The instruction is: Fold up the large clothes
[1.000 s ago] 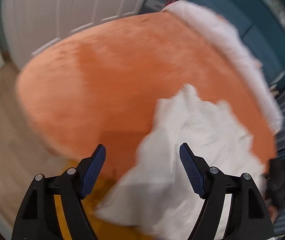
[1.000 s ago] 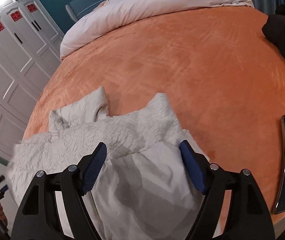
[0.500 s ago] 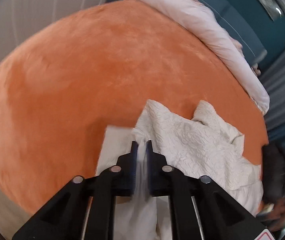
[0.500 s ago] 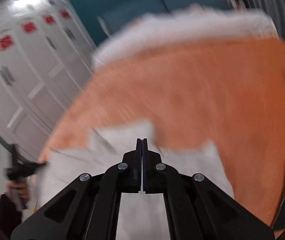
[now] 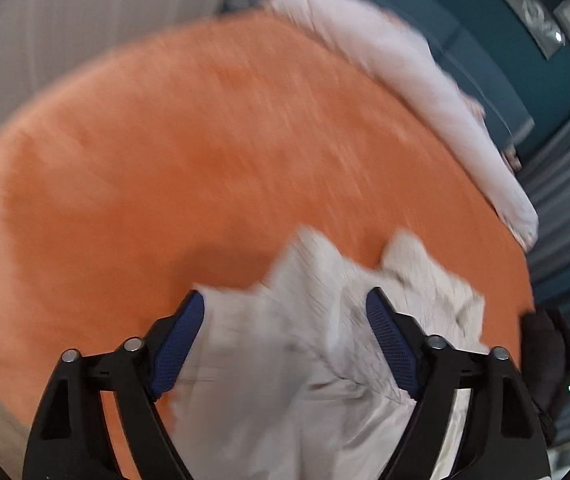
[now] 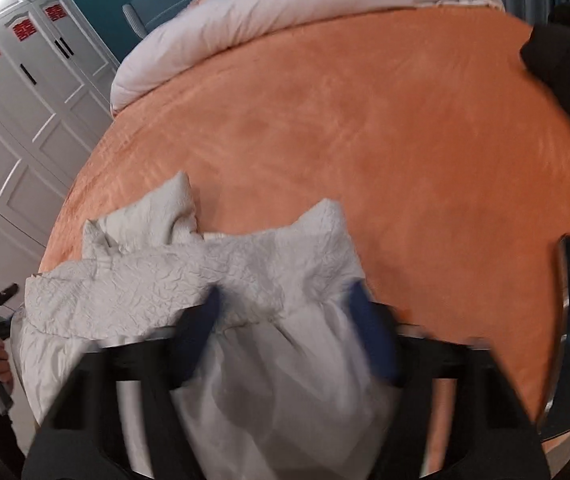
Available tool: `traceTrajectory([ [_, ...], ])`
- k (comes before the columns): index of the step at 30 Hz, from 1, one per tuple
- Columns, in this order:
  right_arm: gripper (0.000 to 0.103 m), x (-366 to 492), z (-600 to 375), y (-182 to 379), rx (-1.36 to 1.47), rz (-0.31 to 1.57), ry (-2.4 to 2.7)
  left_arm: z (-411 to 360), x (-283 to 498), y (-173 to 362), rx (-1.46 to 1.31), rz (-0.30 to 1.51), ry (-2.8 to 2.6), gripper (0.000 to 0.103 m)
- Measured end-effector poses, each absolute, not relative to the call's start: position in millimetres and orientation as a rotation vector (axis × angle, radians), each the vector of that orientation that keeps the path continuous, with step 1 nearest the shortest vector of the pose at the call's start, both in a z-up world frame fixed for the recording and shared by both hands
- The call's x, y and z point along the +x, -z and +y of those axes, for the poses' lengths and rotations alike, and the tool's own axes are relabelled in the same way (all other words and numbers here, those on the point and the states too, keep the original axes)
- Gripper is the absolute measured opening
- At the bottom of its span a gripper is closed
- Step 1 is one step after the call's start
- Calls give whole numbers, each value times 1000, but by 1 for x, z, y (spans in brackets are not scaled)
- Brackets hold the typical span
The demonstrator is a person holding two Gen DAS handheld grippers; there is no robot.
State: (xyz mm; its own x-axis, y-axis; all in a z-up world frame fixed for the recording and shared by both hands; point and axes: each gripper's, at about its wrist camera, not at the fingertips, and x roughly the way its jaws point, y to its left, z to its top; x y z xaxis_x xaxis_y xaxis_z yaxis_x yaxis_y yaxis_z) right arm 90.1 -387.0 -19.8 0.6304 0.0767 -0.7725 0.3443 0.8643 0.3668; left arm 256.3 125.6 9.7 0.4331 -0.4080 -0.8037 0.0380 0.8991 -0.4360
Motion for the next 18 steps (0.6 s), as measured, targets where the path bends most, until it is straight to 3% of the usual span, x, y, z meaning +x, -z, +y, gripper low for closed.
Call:
traceTrajectory([
  [1,11,91,-384,14,528,872,146,117,258,-6,-337,1122,287,19],
  [2,9,88,-382,-4,545,807,109,111,256,-9,-288,1109,283,12],
  [6,6,66,-369,-75,516,565,24,121,225,-76,-293,845,295,10],
  [8,6,64,-371,-87,507,507,31,128,223,-85,-294,807,250,10],
  [12,6,103,-393,-8,539,700,134,123,253,-19,-236,955,154,11],
  [15,9,125,-388,59,518,888,152,114,260,28,-167,1003,104,19],
  [18,14,123,-389,40,506,864,195,114,260,19,-152,991,67,26],
])
